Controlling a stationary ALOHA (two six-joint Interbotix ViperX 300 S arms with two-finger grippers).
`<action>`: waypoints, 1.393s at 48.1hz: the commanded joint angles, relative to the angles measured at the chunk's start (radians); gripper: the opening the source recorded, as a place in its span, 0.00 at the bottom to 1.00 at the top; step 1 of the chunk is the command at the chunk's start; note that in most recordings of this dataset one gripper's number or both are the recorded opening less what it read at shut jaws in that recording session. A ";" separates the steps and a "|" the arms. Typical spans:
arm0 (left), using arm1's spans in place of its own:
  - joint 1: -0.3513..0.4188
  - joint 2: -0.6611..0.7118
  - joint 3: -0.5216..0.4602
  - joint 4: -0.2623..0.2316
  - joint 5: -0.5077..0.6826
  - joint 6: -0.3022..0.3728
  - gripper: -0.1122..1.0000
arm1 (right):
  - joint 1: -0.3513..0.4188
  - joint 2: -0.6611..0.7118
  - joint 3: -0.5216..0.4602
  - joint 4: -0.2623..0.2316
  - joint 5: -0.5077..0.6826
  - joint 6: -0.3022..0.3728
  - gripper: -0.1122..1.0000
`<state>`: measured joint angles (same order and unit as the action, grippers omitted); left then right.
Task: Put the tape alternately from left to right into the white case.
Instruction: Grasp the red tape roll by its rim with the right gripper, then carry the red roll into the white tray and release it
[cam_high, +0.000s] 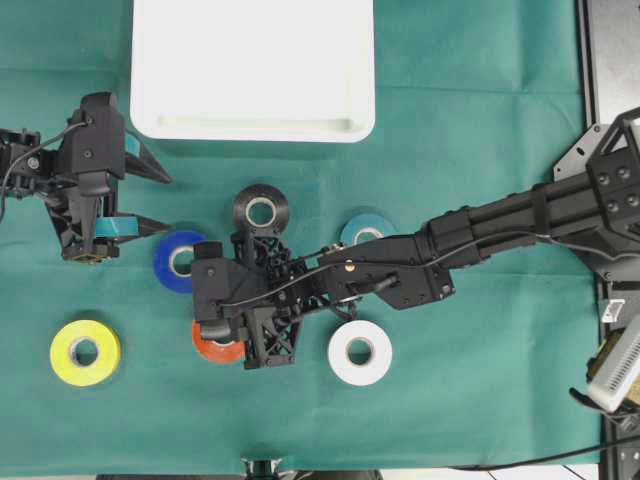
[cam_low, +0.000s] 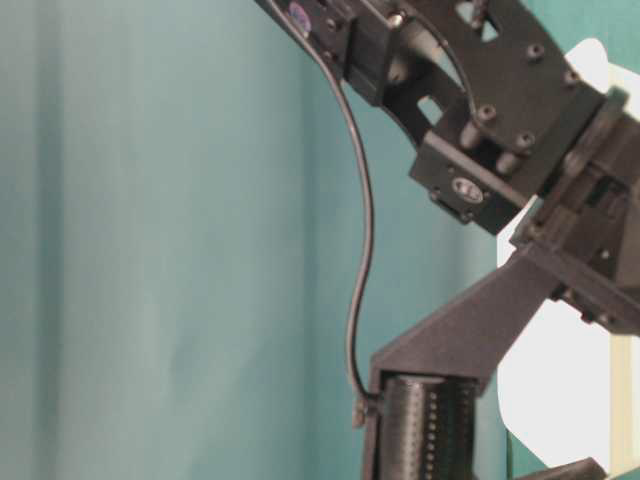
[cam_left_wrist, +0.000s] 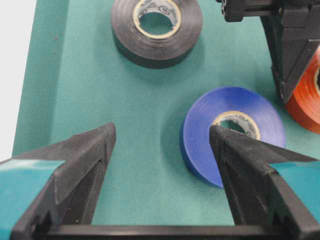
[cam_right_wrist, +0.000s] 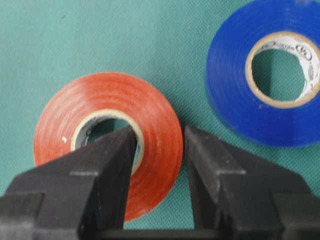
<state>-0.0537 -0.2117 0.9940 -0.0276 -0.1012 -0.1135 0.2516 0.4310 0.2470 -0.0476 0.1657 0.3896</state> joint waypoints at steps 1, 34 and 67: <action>0.003 -0.009 -0.008 -0.002 -0.005 0.000 0.81 | 0.003 -0.044 -0.023 -0.005 -0.003 0.002 0.13; 0.003 -0.009 -0.008 -0.002 -0.003 -0.002 0.81 | 0.017 -0.189 -0.017 -0.026 0.160 0.000 0.13; -0.023 -0.009 -0.003 -0.002 -0.003 -0.002 0.81 | -0.170 -0.370 0.081 -0.140 0.298 0.002 0.13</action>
<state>-0.0736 -0.2117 0.9971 -0.0276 -0.1012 -0.1135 0.1043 0.1197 0.3237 -0.1718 0.4663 0.3896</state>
